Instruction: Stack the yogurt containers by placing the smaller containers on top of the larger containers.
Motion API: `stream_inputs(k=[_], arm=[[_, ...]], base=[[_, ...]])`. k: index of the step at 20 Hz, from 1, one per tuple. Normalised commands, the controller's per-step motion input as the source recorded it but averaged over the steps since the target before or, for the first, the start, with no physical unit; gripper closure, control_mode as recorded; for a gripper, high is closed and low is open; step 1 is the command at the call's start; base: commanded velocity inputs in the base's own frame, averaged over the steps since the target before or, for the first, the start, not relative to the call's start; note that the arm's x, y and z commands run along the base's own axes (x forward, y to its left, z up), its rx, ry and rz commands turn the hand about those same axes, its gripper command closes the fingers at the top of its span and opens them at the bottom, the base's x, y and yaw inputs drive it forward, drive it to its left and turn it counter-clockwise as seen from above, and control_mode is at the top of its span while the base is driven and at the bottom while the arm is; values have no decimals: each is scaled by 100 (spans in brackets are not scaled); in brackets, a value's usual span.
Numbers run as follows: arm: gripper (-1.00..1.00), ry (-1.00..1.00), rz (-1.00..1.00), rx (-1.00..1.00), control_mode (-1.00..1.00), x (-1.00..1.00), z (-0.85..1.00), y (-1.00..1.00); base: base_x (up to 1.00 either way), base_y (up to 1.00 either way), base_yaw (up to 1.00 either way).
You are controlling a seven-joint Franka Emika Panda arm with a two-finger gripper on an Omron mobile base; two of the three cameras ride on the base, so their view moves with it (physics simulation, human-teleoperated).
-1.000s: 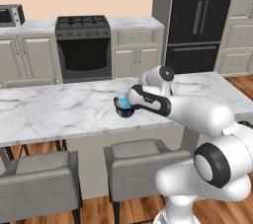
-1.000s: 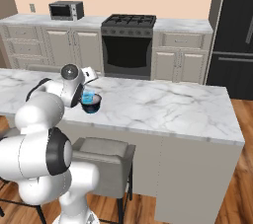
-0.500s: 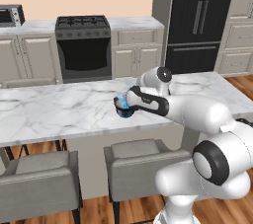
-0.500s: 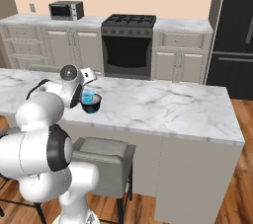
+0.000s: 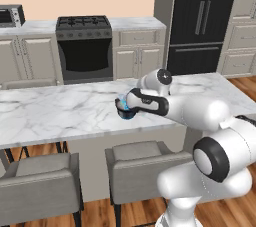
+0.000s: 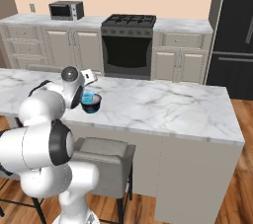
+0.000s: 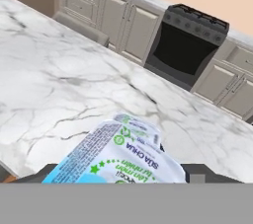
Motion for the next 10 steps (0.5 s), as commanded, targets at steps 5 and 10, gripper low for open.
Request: stream_inputs(k=[5,10], arm=[[100,0,0,0,-100,14,-2,0],[100,0,0,0,-100,3,-5,0]], base=[[0,0,0],[0,0,0]])
